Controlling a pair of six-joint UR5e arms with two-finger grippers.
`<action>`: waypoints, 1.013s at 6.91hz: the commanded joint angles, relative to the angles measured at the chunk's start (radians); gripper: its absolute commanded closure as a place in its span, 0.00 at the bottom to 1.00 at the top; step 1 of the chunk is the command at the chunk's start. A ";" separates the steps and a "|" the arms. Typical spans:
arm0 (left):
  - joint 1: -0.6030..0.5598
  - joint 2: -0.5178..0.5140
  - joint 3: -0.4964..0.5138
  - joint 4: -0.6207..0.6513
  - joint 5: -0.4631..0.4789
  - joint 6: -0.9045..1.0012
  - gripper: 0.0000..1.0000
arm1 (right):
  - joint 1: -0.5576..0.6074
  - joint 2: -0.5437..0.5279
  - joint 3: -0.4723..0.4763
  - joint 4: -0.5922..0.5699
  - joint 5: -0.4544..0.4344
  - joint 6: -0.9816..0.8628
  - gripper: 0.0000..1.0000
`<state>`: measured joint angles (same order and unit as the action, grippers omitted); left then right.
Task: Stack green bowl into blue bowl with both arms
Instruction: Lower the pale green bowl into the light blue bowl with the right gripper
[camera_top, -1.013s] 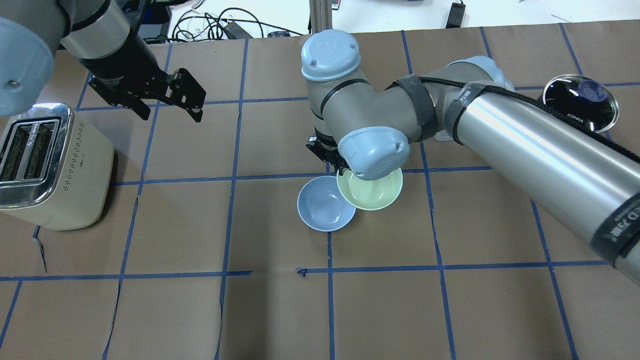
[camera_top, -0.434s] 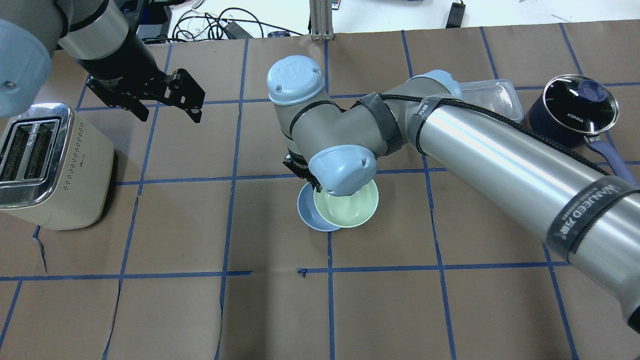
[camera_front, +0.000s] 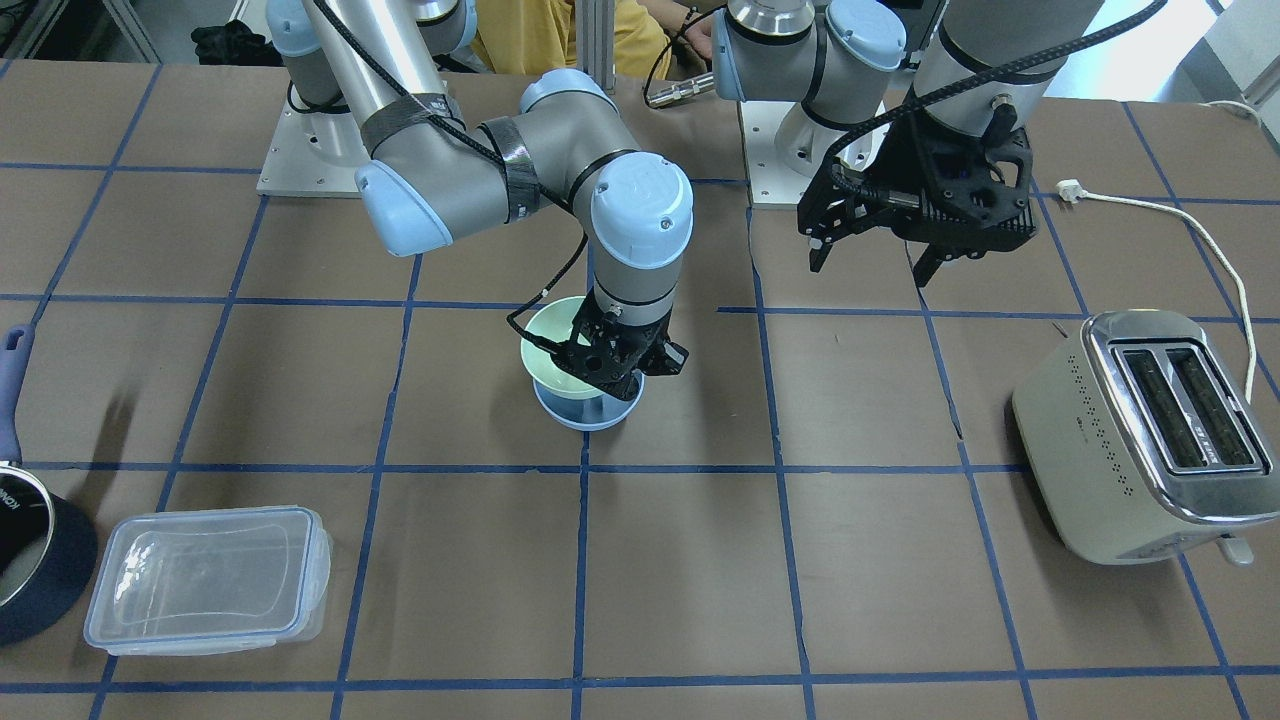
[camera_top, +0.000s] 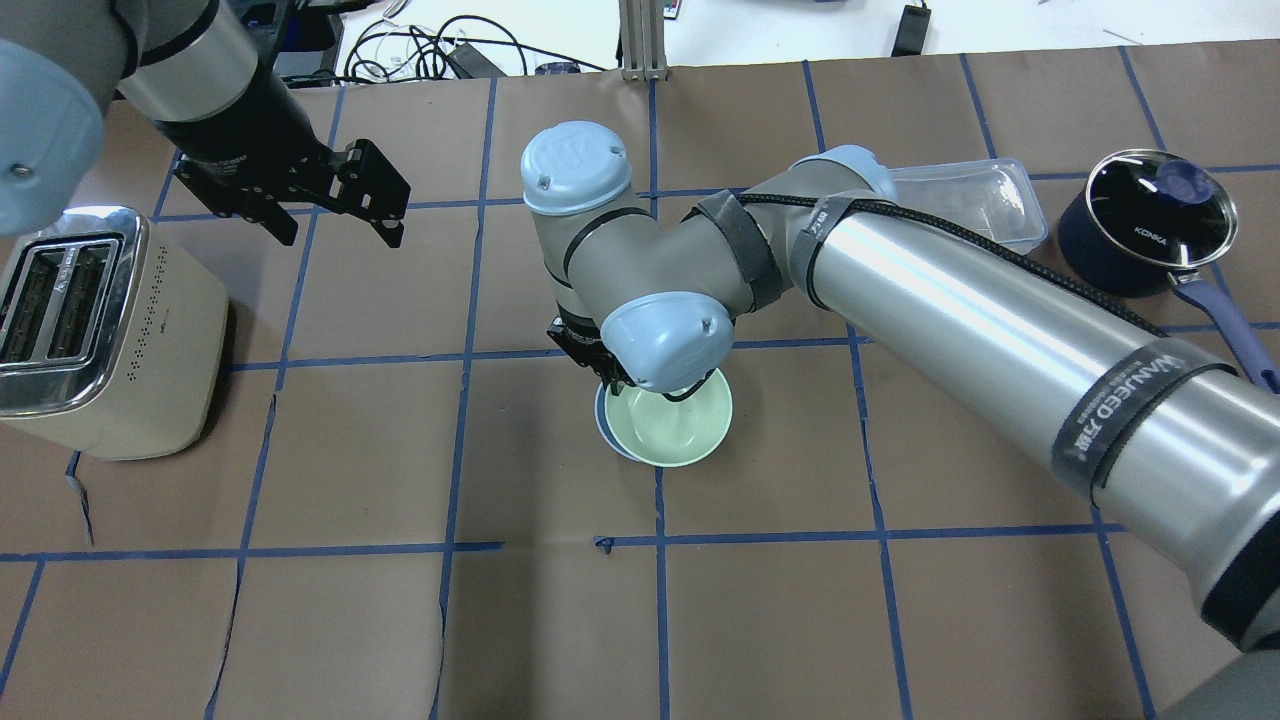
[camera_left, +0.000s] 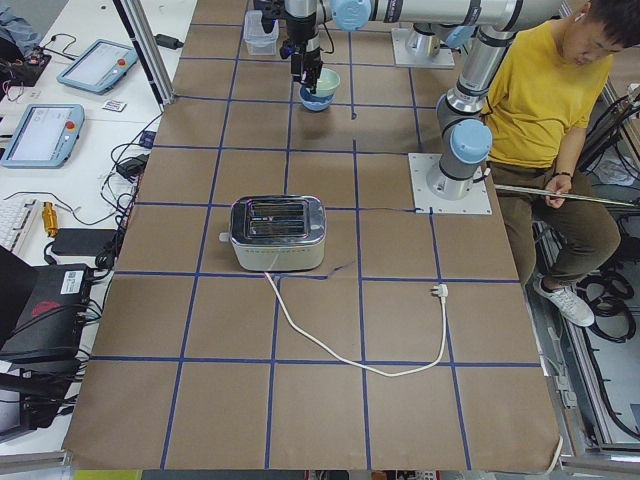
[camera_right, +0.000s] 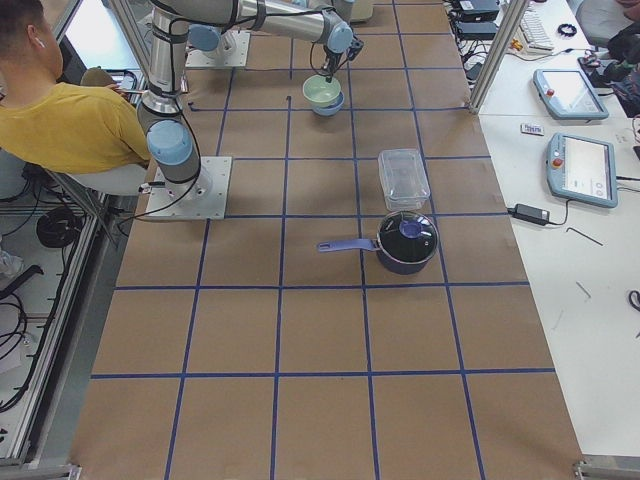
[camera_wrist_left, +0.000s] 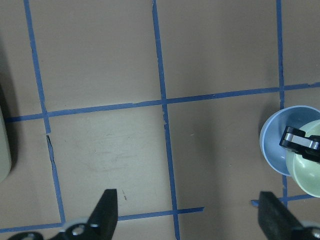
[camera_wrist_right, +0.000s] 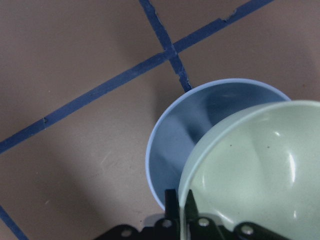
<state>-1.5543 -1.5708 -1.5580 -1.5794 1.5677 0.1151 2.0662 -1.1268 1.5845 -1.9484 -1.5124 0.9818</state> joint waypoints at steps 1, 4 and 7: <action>-0.001 -0.003 -0.001 0.004 0.000 0.000 0.00 | 0.000 0.021 -0.015 -0.026 0.020 0.003 1.00; 0.000 -0.002 -0.001 0.007 0.001 0.003 0.00 | -0.004 0.022 -0.015 -0.113 0.005 -0.044 0.00; 0.000 -0.003 -0.001 0.010 0.005 0.003 0.00 | -0.104 -0.088 -0.012 -0.045 -0.054 -0.211 0.00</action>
<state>-1.5549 -1.5736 -1.5585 -1.5704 1.5720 0.1180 2.0183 -1.1532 1.5715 -2.0316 -1.5592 0.8563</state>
